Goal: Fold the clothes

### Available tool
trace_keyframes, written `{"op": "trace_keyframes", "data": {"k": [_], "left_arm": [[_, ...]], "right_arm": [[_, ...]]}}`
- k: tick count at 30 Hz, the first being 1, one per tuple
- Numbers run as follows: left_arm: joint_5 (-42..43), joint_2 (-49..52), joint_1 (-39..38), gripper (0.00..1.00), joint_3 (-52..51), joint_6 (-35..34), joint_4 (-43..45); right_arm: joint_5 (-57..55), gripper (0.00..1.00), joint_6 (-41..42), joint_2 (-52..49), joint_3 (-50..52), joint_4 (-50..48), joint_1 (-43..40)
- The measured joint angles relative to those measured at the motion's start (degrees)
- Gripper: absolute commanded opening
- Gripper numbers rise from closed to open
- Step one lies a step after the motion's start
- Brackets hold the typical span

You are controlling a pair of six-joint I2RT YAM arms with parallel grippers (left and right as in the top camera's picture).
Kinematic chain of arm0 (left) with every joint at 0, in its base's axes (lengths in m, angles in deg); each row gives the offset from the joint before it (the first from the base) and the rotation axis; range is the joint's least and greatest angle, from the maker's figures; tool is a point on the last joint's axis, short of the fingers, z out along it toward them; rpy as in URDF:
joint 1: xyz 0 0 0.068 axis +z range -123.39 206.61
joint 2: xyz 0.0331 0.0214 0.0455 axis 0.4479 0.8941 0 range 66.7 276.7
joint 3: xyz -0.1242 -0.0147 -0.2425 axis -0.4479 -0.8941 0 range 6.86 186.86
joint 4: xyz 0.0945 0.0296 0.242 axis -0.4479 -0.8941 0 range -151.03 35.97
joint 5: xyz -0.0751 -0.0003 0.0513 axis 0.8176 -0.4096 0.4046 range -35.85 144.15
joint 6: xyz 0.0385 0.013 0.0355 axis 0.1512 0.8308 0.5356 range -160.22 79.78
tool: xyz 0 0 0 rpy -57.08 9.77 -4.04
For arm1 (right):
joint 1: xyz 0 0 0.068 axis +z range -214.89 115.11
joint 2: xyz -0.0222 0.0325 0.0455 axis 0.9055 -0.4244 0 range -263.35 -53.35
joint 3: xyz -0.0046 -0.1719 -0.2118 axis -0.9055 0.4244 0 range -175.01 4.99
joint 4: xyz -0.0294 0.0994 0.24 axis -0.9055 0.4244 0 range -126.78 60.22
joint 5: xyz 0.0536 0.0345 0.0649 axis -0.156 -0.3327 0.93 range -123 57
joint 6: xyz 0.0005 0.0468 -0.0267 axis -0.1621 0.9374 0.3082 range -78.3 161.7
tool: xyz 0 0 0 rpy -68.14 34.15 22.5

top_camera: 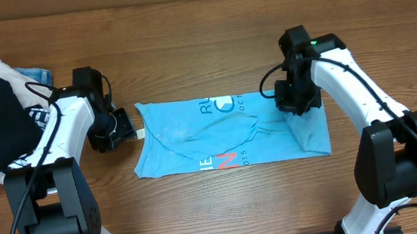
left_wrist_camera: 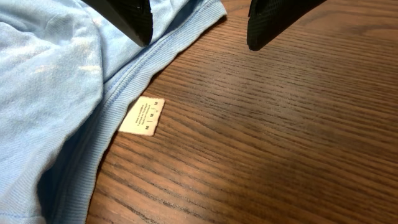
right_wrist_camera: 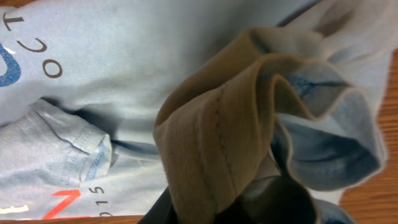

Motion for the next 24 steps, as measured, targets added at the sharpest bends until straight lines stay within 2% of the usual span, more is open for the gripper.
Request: {"op": "trace_keyframes", "data": {"k": [4,7,14,18,24], "left_arm": [[0.0,0.0,0.0,0.52,0.0,0.0,0.0],[0.0,0.0,0.0,0.53,0.0,0.0,0.0],[0.0,0.0,0.0,0.52,0.0,0.0,0.0],[0.0,0.0,0.0,0.52,0.0,0.0,0.0],[0.0,0.0,0.0,0.53,0.0,0.0,0.0]], "right_arm": [[0.7,0.24,0.0,0.0,1.1,-1.8,1.8],[2.7,0.43,-0.8,0.0,1.5,-1.9,3.0],[4.2,0.49,-4.8,0.0,1.5,-1.9,4.3],[-3.0,0.49,-1.1,0.0,1.5,-1.9,3.2],[-5.5,0.49,2.0,0.0,1.5,-1.7,1.5]]}}
